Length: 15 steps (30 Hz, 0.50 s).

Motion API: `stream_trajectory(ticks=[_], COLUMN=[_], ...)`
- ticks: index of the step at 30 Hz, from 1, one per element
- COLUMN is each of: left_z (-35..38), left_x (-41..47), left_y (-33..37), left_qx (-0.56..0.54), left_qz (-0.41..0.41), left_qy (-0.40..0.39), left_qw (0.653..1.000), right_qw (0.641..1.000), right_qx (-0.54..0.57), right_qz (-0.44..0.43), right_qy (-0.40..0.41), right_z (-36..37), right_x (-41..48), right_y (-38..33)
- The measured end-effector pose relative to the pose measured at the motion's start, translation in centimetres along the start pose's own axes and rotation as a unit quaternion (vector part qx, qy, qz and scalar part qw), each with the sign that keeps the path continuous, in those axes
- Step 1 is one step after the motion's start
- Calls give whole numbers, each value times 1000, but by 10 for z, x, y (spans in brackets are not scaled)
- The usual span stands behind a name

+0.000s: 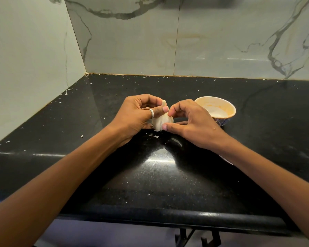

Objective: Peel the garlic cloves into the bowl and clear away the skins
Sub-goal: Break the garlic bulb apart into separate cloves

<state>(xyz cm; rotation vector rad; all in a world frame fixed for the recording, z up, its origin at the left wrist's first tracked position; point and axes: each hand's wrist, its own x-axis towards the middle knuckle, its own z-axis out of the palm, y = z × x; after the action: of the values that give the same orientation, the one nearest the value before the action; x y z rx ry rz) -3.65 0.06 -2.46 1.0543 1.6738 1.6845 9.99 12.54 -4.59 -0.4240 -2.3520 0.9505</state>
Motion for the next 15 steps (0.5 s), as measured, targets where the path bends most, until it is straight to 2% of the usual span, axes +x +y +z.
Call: stream_trajectory(ticks=[7, 15], left_z=[0, 0], left_x=[0, 1], left_y=[-2, 1], left_qx=[21, -8], left_qz=[16, 2], left_qy=[-23, -14], left_qw=[999, 1000], right_qw=[997, 1000], right_qx=[46, 11], right_qz=[42, 13], right_qy=[-48, -12], right_z=[0, -2], right_x=[1, 1], right_y=[3, 1])
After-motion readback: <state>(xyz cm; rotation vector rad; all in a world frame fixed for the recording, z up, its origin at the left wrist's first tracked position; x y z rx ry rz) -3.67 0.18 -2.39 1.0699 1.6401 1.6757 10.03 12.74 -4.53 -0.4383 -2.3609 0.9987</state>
